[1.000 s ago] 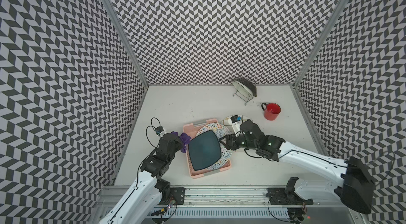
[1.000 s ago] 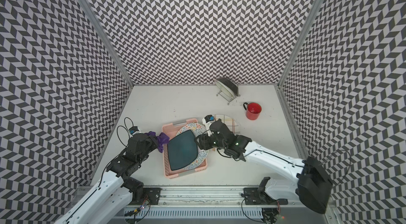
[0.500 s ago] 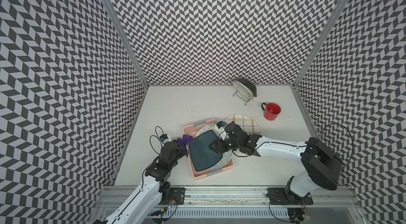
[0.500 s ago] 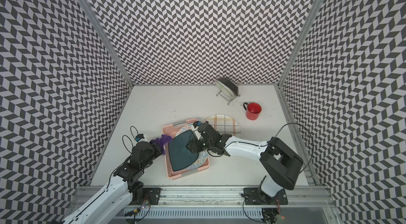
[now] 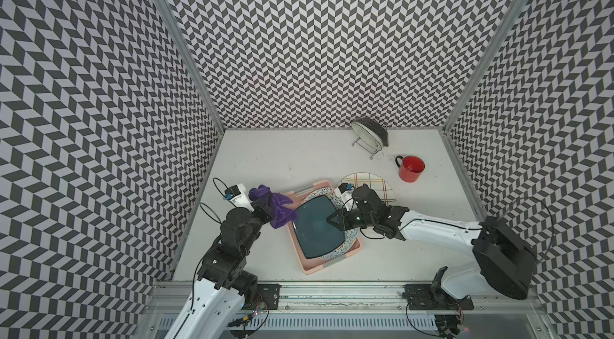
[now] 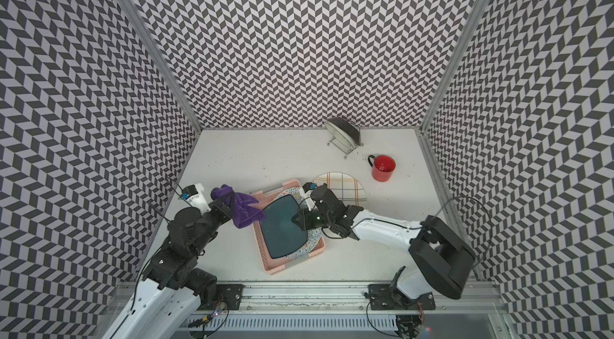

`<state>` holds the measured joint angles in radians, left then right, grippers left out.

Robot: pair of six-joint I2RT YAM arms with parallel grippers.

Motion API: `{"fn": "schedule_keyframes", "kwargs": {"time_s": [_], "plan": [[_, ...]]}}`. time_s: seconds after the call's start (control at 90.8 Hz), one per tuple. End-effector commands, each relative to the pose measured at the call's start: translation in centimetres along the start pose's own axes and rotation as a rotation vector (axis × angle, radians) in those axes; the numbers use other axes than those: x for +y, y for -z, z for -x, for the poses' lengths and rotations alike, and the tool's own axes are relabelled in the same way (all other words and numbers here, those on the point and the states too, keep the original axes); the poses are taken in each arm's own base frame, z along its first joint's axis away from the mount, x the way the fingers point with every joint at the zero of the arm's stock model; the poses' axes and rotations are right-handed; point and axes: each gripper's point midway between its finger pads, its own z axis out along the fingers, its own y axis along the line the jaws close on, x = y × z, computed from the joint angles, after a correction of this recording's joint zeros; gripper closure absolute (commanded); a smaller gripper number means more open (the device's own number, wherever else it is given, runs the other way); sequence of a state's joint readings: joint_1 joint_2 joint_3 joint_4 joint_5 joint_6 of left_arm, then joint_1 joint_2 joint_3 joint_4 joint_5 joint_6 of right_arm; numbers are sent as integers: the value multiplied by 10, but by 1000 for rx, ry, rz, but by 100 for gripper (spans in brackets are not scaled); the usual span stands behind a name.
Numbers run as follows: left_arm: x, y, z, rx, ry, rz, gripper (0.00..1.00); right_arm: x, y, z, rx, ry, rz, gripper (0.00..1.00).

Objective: Wipe the wet plate dry
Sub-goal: Pick up the plate from the bin, then wipe the plate with towel.

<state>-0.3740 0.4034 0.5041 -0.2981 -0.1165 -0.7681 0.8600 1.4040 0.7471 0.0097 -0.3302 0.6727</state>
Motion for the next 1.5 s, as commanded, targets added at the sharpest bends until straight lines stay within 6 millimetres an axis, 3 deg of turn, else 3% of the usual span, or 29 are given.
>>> {"fn": "schedule_keyframes", "kwargs": {"time_s": [0.0, 0.176, 0.286, 0.397, 0.463, 0.584, 0.639, 0.727, 0.804, 0.892, 0.969, 1.135, 1.256, 1.333, 1.388, 1.487], "plan": [[-41, 3, -6, 79, -109, -181, 100, 78, 62, 68, -302, 74, 234, 100], [-56, -17, -55, 245, -180, -267, 100, 111, 116, 85, -464, 21, 399, 100], [-95, -8, -79, 288, -233, -437, 100, 129, 144, 94, -545, 9, 499, 100], [-138, 11, -104, 325, -273, -614, 100, 140, 158, 98, -574, 10, 548, 100], [-154, 16, -125, 363, -313, -645, 100, 144, 163, 101, -586, 2, 569, 100], [-164, 13, -169, 447, -418, -597, 100, 151, 182, 111, -660, -11, 604, 100], [-166, 10, -177, 459, -432, -577, 100, 153, 194, 115, -701, -19, 612, 100], [-157, -2, -166, 416, -407, -475, 100, 160, 209, 117, -734, 0, 633, 100], [-139, -11, -130, 317, -374, -368, 100, 166, 212, 110, -701, 50, 640, 100], [-120, -15, -87, 219, -343, -323, 100, 170, 201, 91, -629, 78, 637, 100], [-103, -19, -66, 179, -316, -290, 100, 181, 195, 71, -597, 88, 705, 100], [-117, -31, -82, 291, -326, -366, 100, 193, 178, 47, -544, 121, 754, 100], [-171, -18, -107, 370, -394, -594, 100, 191, 172, 46, -539, 129, 739, 100], [-197, -6, -137, 421, -499, -665, 100, 185, 185, 59, -627, 100, 705, 100], [-196, -7, -151, 450, -519, -656, 100, 176, 202, 74, -700, 73, 674, 100], [-177, -14, -139, 403, -470, -591, 100, 164, 235, 93, -784, 62, 655, 100]]}}
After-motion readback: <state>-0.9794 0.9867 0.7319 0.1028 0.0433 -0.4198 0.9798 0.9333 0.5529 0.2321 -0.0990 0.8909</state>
